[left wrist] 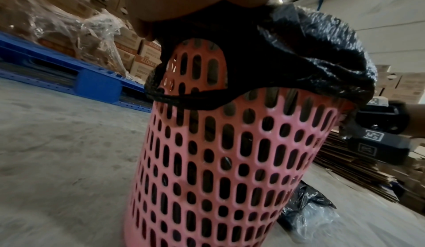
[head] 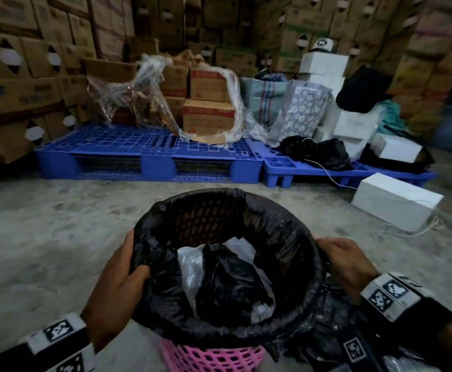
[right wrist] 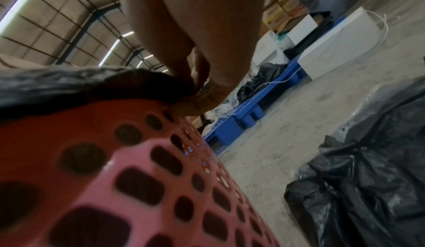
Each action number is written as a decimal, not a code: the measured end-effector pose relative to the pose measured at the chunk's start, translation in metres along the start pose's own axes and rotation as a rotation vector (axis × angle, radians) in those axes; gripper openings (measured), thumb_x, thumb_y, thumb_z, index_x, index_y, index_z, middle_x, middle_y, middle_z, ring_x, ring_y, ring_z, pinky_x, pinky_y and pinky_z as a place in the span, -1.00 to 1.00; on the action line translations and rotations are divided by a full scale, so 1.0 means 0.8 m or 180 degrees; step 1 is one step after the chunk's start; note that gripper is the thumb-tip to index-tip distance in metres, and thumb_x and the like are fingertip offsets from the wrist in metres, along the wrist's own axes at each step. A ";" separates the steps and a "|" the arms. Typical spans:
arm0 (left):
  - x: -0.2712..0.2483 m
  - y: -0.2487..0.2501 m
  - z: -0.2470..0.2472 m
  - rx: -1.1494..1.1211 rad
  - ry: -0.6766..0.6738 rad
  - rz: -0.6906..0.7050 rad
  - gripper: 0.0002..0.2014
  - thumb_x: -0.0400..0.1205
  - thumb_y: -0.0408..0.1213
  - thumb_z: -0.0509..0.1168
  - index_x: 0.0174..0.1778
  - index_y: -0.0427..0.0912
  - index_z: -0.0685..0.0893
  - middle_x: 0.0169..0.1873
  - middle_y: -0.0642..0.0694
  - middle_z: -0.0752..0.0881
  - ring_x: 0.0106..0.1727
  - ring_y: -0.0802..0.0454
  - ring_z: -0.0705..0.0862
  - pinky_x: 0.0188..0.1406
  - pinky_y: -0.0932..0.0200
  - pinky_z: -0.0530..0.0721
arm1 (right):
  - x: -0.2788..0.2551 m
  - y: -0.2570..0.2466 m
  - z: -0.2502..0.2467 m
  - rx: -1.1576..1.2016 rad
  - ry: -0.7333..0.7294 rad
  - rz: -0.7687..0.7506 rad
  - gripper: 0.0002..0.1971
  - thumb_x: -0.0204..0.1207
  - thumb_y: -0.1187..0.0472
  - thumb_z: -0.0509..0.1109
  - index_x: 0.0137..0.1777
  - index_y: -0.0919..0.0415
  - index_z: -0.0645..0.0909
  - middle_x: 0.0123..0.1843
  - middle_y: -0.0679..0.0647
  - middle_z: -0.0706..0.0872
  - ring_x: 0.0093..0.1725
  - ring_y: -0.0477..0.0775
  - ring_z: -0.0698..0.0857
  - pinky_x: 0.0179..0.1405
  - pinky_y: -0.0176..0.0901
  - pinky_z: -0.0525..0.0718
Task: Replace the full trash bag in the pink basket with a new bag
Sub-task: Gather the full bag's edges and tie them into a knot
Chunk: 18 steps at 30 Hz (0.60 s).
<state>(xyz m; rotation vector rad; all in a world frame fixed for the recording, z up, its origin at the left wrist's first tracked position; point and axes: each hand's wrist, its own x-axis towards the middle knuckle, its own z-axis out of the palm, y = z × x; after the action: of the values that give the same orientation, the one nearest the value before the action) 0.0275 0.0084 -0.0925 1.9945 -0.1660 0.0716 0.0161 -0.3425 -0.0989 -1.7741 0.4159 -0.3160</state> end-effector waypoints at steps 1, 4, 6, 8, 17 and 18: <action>0.000 0.000 0.000 0.0027 -0.0019 -0.0044 -0.26 0.49 -0.18 0.16 0.61 0.03 0.03 0.58 0.12 0.21 0.54 0.17 0.21 0.57 0.05 0.18 | 0.001 -0.003 -0.001 -0.0021 0.0056 -0.0041 -0.68 0.55 0.35 0.28 -0.46 0.39 0.55 -0.50 0.24 0.55 -0.42 0.11 0.49 -0.47 -0.22 0.46; 0.002 -0.003 0.001 0.0119 -0.0097 -0.0092 -0.35 0.65 -0.36 0.12 0.61 0.04 0.01 0.64 0.02 0.16 0.61 0.02 0.19 0.58 -0.03 0.20 | 0.012 -0.004 -0.009 -0.0283 0.0193 -0.0099 -0.52 0.50 0.46 0.32 -0.69 0.24 0.52 -0.74 -0.02 0.55 -0.65 -0.03 0.54 -0.59 -0.33 0.56; 0.004 -0.006 -0.001 0.0172 -0.0126 -0.0110 -0.35 0.65 -0.39 0.11 0.61 0.04 0.01 0.64 0.02 0.16 0.61 0.00 0.19 0.59 -0.05 0.20 | 0.021 -0.005 -0.014 -0.0716 0.0266 -0.0287 -0.60 0.47 0.38 0.40 -0.63 0.29 0.62 -0.65 0.08 0.68 -0.58 0.07 0.67 -0.43 -0.01 0.75; 0.006 -0.006 -0.001 0.0229 -0.0161 -0.0063 -0.36 0.65 -0.35 0.12 0.61 0.07 0.02 0.63 0.02 0.19 0.60 0.00 0.22 0.59 -0.08 0.21 | 0.021 -0.019 -0.018 -0.1136 0.0306 -0.0591 -0.68 0.46 0.29 0.43 -0.54 0.25 0.66 -0.58 0.13 0.72 -0.52 0.11 0.70 -0.36 0.08 0.74; 0.007 -0.002 -0.003 -0.0238 -0.0069 -0.0293 -0.41 0.65 -0.17 0.17 0.58 0.11 0.12 0.42 0.15 0.36 0.46 0.06 0.35 0.48 0.02 0.31 | -0.002 -0.104 0.037 -0.1032 -0.0504 -0.1033 -0.87 0.43 0.33 0.46 -0.33 0.29 0.62 -0.32 0.17 0.67 -0.55 -0.16 0.56 -0.52 -0.37 0.52; 0.009 -0.004 -0.003 -0.0417 0.0000 -0.0453 -0.46 0.67 -0.12 0.14 0.57 0.12 0.13 0.39 0.16 0.36 0.45 0.06 0.36 0.48 0.02 0.31 | -0.005 -0.107 0.043 -0.0831 -0.0522 -0.0964 -0.86 0.41 0.39 0.46 -0.33 0.26 0.60 -0.32 0.17 0.64 -0.63 -0.21 0.50 -0.61 -0.44 0.47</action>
<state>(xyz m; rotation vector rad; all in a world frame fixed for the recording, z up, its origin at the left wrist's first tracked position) 0.0355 0.0116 -0.0934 1.8701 -0.0275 -0.0302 0.0367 -0.2931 -0.0235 -2.1056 0.0707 -0.3366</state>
